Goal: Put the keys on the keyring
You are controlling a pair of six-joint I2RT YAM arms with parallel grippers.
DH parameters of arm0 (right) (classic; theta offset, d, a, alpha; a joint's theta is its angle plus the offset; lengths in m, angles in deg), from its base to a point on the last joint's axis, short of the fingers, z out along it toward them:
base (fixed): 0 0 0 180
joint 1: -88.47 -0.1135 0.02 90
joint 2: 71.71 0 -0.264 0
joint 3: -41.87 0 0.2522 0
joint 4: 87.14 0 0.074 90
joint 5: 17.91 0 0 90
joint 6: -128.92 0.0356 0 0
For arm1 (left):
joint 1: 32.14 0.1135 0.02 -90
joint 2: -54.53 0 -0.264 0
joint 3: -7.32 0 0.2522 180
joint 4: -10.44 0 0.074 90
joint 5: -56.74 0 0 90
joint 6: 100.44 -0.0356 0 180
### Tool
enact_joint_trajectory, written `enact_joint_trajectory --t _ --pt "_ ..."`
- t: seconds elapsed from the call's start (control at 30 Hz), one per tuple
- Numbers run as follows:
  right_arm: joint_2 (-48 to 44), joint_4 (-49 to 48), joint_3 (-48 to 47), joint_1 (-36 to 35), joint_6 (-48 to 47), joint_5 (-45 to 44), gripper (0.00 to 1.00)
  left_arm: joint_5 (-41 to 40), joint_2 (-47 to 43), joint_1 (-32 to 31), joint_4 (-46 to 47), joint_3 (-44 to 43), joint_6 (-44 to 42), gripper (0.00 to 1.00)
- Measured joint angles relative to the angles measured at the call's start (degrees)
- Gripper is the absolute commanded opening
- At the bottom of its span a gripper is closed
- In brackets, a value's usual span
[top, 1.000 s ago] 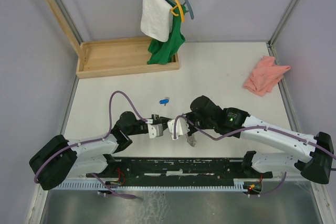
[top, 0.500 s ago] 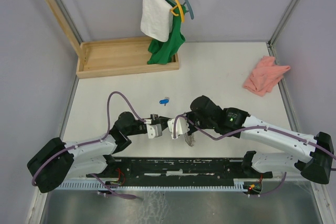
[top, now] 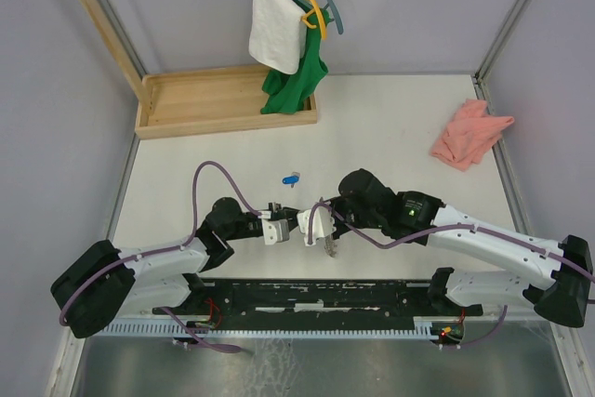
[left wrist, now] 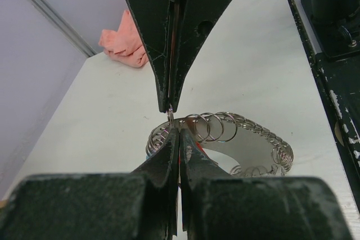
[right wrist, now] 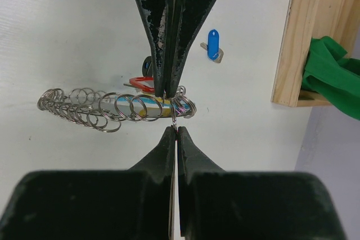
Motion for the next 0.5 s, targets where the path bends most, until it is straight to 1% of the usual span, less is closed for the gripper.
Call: enact_joint_trajectory --t 0.5 --pt "0.00 0.04 0.00 0.00 0.17 0.09 0.01 -0.46 -0.15 0.00 0.72 0.02 0.02 0.03"
